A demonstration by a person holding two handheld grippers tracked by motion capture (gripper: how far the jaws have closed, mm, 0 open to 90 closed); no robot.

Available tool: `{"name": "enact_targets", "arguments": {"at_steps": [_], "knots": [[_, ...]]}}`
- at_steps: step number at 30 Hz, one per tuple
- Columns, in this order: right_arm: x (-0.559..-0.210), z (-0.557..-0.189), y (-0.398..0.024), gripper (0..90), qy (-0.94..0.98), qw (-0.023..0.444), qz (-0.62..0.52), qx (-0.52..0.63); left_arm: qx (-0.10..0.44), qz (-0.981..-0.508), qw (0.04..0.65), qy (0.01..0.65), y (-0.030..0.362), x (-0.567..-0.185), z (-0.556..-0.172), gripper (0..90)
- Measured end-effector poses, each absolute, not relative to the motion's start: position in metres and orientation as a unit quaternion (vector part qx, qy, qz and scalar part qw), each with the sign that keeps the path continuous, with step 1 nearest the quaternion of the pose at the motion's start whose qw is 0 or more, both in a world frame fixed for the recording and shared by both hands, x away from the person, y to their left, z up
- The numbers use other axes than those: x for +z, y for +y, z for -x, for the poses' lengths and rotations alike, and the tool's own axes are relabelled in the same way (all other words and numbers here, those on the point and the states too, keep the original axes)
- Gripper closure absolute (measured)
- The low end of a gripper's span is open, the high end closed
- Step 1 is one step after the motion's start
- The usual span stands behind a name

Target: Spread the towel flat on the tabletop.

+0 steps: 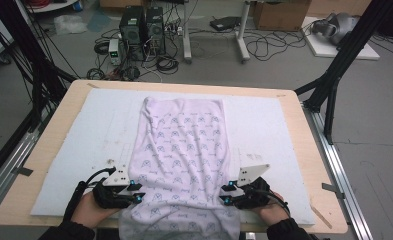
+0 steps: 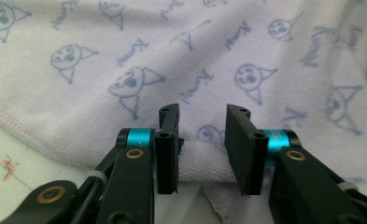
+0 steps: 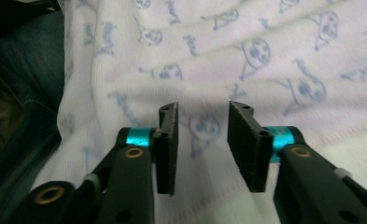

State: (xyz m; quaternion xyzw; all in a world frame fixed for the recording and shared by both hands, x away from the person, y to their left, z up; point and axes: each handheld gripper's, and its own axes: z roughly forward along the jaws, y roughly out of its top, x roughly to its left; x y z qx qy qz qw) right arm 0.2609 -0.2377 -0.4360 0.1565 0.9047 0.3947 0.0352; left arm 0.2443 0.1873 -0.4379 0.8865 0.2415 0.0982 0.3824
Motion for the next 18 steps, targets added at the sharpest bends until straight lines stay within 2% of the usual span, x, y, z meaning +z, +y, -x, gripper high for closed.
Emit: {"name": "enact_targets", "arguments": {"at_steps": [1, 4, 5, 6, 10, 14, 16, 18], "knots": [[-0.436, -0.260, -0.240, 67.0, 0.905, 0.036, -0.156, 0.393, 0.104, -0.886, 0.382, 0.242, 0.189, -0.438, -0.244, 77.2], [-0.442, -0.259, -0.239, 67.2, 0.910, 0.040, -0.160, 0.380, 0.114, -0.882, 0.386, 0.247, 0.190, -0.439, -0.243, 83.6], [-0.442, -0.259, -0.238, 74.8, 0.909, 0.043, -0.160, 0.382, 0.118, -0.881, 0.386, 0.247, 0.190, -0.440, -0.242, 85.2], [-0.441, -0.259, -0.239, 87.1, 0.910, 0.034, -0.159, 0.381, 0.116, -0.881, 0.385, 0.249, 0.191, -0.439, -0.242, 85.8], [-0.440, -0.258, -0.244, 88.3, 0.911, 0.024, -0.162, 0.379, 0.121, -0.881, 0.381, 0.255, 0.200, -0.436, -0.240, 86.7], [-0.438, -0.248, -0.259, 89.7, 0.913, 0.025, -0.165, 0.372, 0.118, -0.873, 0.389, 0.269, 0.215, -0.433, -0.235, 83.7], [-0.435, -0.243, -0.264, 88.8, 0.911, 0.030, -0.163, 0.379, 0.123, -0.873, 0.388, 0.271, 0.217, -0.431, -0.235, 77.5], [-0.430, -0.242, -0.266, 83.2, 0.900, 0.034, -0.163, 0.404, 0.117, -0.868, 0.401, 0.267, 0.216, -0.428, -0.236, 69.5]]}}
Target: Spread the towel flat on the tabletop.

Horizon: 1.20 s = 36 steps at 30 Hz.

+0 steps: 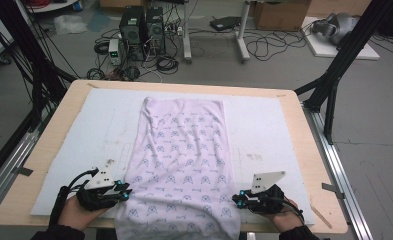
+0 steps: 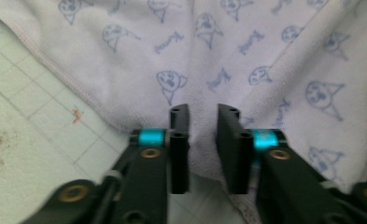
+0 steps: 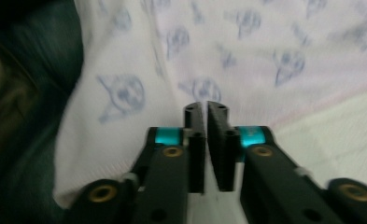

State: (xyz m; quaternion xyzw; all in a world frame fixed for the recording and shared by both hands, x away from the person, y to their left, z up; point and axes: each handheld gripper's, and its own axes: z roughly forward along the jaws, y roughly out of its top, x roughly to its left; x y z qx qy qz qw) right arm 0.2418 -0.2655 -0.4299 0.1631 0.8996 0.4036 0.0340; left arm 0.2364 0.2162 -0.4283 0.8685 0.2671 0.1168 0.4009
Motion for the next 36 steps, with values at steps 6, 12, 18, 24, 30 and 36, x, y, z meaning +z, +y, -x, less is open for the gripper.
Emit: {"name": "enact_targets", "arguments": {"at_steps": [6, 12, 18, 24, 30, 36], "knots": [[-0.429, -0.259, -0.244, 64.5, 0.887, 0.054, -0.149, 0.433, 0.113, -0.855, 0.433, 0.264, 0.207, -0.424, -0.255, 60.2], [-0.440, -0.285, -0.229, 52.6, 0.890, 0.057, -0.163, 0.422, 0.101, -0.859, 0.431, 0.259, 0.200, -0.430, -0.283, 51.3], [-0.447, -0.298, -0.227, 67.8, 0.895, 0.065, -0.179, 0.402, 0.105, -0.874, 0.395, 0.261, 0.195, -0.443, -0.300, 67.5], [-0.445, -0.298, -0.230, 88.5, 0.900, 0.031, -0.173, 0.400, 0.098, -0.873, 0.394, 0.269, 0.203, -0.440, -0.292, 87.7], [-0.433, -0.265, -0.238, 85.2, 0.899, 0.042, -0.149, 0.411, 0.108, -0.871, 0.402, 0.260, 0.218, -0.429, -0.264, 77.0], [-0.419, -0.243, -0.227, 66.1, 0.888, 0.027, -0.094, 0.450, 0.083, -0.876, 0.424, 0.215, 0.205, -0.424, -0.239, 57.4]]}}
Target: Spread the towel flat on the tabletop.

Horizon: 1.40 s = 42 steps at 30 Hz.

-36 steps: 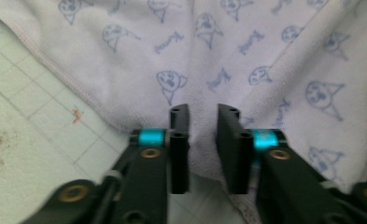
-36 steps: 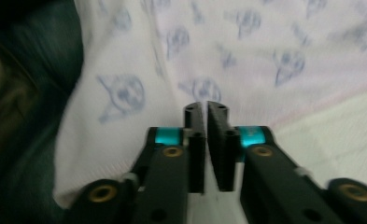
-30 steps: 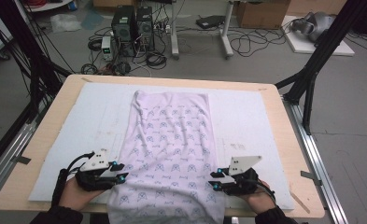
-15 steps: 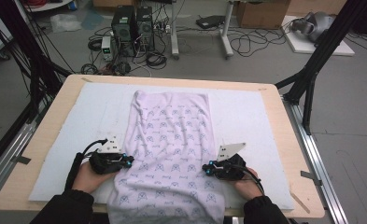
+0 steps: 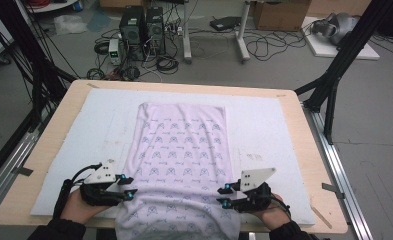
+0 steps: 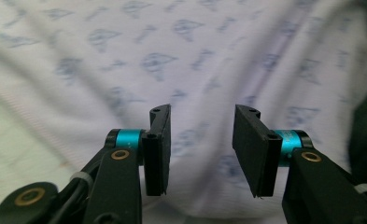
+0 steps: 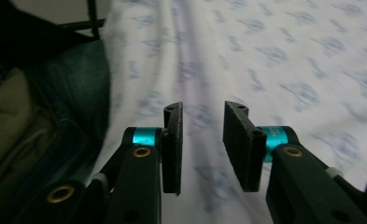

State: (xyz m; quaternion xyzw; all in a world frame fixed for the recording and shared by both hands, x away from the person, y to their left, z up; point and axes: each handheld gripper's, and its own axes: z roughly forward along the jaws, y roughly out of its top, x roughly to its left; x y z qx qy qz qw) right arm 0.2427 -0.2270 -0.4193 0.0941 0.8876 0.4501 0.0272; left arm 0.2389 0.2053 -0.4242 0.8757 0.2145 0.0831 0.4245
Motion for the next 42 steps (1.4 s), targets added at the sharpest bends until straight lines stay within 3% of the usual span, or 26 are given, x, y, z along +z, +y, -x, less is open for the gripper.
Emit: {"name": "enact_targets", "arguments": {"at_steps": [4, 6, 7, 9, 13, 16, 18, 20, 21, 23, 27, 29, 31, 33, 36, 39, 40, 42], "knots": [[-0.429, -0.236, -0.212, 62.6, 0.898, 0.005, -0.071, 0.433, 0.059, -0.887, 0.417, 0.189, 0.190, -0.431, -0.232, 56.6], [-0.436, -0.236, -0.205, 64.0, 0.906, 0.002, -0.069, 0.418, 0.046, -0.898, 0.401, 0.176, 0.185, -0.437, -0.232, 64.2], [-0.440, -0.236, -0.203, 67.2, 0.911, 0.001, -0.070, 0.407, 0.051, -0.902, 0.393, 0.172, 0.183, -0.441, -0.231, 70.7], [-0.445, -0.236, -0.201, 82.7, 0.914, -0.002, -0.069, 0.399, 0.049, -0.900, 0.398, 0.171, 0.185, -0.441, -0.230, 84.9], [-0.446, -0.235, -0.203, 87.2, 0.913, -0.034, -0.065, 0.401, 0.042, -0.902, 0.396, 0.168, 0.189, -0.439, -0.226, 86.6], [-0.441, -0.223, -0.206, 87.7, 0.903, -0.083, -0.034, 0.420, 0.027, -0.897, 0.415, 0.151, 0.197, -0.432, -0.208, 86.8], [-0.431, -0.212, -0.212, 85.4, 0.887, -0.086, -0.008, 0.453, 0.031, -0.892, 0.429, 0.138, 0.203, -0.425, -0.196, 84.6], [-0.421, -0.213, -0.219, 79.1, 0.880, -0.065, -0.025, 0.470, 0.056, -0.892, 0.422, 0.153, 0.207, -0.421, -0.196, 65.1], [-0.419, -0.217, -0.220, 71.5, 0.888, -0.037, -0.040, 0.457, 0.060, -0.892, 0.419, 0.161, 0.209, -0.421, -0.200, 59.8], [-0.421, -0.229, -0.223, 67.5, 0.895, -0.006, -0.061, 0.443, 0.068, -0.890, 0.414, 0.178, 0.213, -0.423, -0.210, 55.4], [-0.436, -0.244, -0.233, 59.9, 0.901, 0.023, -0.108, 0.420, 0.067, -0.896, 0.393, 0.193, 0.213, -0.438, -0.221, 55.8], [-0.442, -0.246, -0.234, 59.9, 0.908, 0.031, -0.120, 0.401, 0.080, -0.894, 0.399, 0.190, 0.213, -0.442, -0.219, 62.8], [-0.445, -0.246, -0.232, 68.1, 0.909, 0.036, -0.122, 0.397, 0.072, -0.893, 0.400, 0.195, 0.213, -0.442, -0.219, 81.5], [-0.444, -0.248, -0.232, 87.0, 0.910, 0.025, -0.119, 0.396, 0.072, -0.893, 0.397, 0.197, 0.213, -0.441, -0.218, 87.9], [-0.444, -0.245, -0.233, 89.1, 0.912, -0.006, -0.103, 0.398, 0.066, -0.895, 0.398, 0.191, 0.219, -0.439, -0.210, 88.5], [-0.437, -0.236, -0.241, 87.9, 0.901, -0.007, -0.098, 0.422, 0.070, -0.885, 0.419, 0.188, 0.230, -0.430, -0.200, 86.9], [-0.434, -0.238, -0.243, 85.8, 0.897, -0.002, -0.103, 0.430, 0.091, -0.882, 0.419, 0.197, 0.233, -0.428, -0.202, 76.9], [-0.430, -0.246, -0.245, 74.4, 0.896, 0.032, -0.124, 0.425, 0.102, -0.874, 0.420, 0.220, 0.236, -0.423, -0.215, 66.5]]}}
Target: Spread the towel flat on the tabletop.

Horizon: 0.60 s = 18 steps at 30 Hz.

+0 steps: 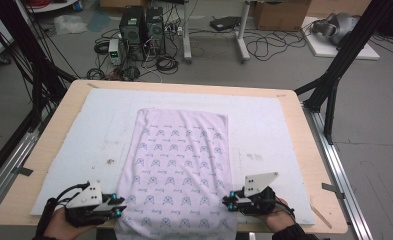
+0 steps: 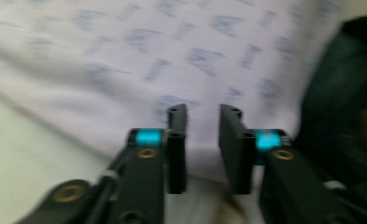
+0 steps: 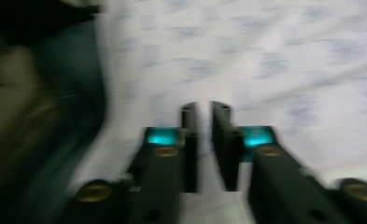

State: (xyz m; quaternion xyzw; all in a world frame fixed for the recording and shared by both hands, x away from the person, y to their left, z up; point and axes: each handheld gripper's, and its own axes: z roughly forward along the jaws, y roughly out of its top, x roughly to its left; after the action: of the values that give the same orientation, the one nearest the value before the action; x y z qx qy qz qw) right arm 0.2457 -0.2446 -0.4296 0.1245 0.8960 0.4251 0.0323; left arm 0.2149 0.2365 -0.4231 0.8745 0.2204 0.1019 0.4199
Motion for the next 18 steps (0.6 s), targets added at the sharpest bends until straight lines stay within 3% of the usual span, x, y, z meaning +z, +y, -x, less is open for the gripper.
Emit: {"name": "enact_targets", "arguments": {"at_steps": [5, 8, 10, 11, 12, 18], "knots": [[-0.432, -0.276, -0.239, 61.8, 0.891, 0.046, -0.163, 0.421, 0.103, -0.868, 0.418, 0.246, 0.227, -0.425, -0.254, 58.5], [-0.439, -0.285, -0.235, 62.3, 0.898, 0.042, -0.171, 0.404, 0.088, -0.881, 0.392, 0.249, 0.216, -0.435, -0.266, 57.0], [-0.445, -0.287, -0.232, 71.0, 0.902, 0.045, -0.172, 0.394, 0.096, -0.881, 0.395, 0.242, 0.213, -0.442, -0.265, 69.5], [-0.445, -0.287, -0.232, 77.7, 0.900, 0.046, -0.172, 0.397, 0.092, -0.878, 0.398, 0.248, 0.213, -0.443, -0.264, 83.1], [-0.445, -0.287, -0.232, 86.1, 0.901, 0.037, -0.168, 0.399, 0.092, -0.878, 0.399, 0.248, 0.213, -0.443, -0.263, 86.7], [-0.442, -0.278, -0.237, 89.0, 0.901, 0.016, -0.153, 0.405, 0.089, -0.878, 0.403, 0.243, 0.221, -0.437, -0.244, 88.4]]}}
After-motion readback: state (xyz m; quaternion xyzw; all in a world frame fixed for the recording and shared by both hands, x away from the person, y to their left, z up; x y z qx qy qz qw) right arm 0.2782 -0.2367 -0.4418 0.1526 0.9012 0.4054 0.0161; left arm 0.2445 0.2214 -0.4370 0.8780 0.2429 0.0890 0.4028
